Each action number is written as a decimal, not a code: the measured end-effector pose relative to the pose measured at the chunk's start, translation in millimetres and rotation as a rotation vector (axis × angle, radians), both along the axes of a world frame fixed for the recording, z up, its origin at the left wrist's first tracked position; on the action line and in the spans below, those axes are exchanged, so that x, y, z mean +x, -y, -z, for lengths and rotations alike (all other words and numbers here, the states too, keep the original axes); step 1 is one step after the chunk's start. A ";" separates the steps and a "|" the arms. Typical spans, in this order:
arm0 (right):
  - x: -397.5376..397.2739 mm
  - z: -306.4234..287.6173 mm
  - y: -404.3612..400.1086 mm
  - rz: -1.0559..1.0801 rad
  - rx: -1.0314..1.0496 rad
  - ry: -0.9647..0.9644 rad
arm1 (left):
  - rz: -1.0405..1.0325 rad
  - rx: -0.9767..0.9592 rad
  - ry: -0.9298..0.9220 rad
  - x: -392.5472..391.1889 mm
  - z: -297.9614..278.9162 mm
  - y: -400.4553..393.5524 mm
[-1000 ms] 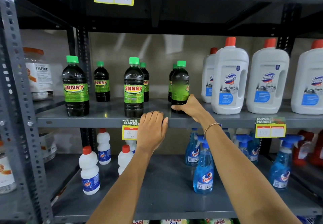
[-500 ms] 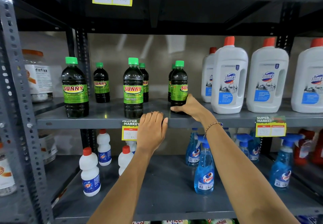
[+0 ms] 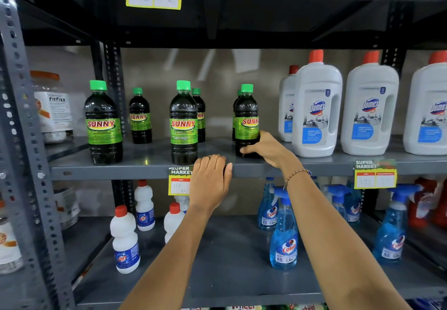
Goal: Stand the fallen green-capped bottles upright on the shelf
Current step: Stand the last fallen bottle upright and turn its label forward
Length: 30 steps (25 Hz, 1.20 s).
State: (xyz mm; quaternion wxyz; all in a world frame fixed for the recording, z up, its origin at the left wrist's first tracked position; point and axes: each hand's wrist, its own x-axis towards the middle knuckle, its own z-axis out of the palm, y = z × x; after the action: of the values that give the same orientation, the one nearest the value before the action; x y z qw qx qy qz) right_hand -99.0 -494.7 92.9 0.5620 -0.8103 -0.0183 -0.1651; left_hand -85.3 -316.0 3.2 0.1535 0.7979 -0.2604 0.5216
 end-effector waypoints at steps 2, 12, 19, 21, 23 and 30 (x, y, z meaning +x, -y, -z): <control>2.6 3.1 -2.1 0.067 -0.036 0.004 | -0.009 0.001 -0.003 0.2 -0.5 0.3; -8.3 -2.6 -8.0 -0.016 -0.049 0.036 | 0.018 0.020 -0.037 -3.8 -2.2 -1.5; -11.8 -4.3 -10.3 -0.027 -0.071 0.030 | 0.017 0.024 -0.038 -3.1 -2.3 -0.4; -14.7 -5.8 -7.7 -0.057 -0.074 0.005 | -0.032 0.037 -0.046 -9.4 -11.0 1.4; -21.0 -7.1 -1.1 -0.092 -0.085 -0.015 | -0.088 0.033 -0.110 -18.7 -31.5 4.2; -25.1 -3.8 4.7 0.097 0.039 0.069 | 0.298 -0.207 -0.997 1.1 -90.8 33.5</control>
State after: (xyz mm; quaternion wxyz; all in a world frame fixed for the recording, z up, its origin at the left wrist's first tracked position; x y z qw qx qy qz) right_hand -124.1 -499.4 96.7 0.5678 -0.7931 0.0049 -0.2203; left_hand -84.2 -349.5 94.0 0.4092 0.8840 -0.2134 0.0745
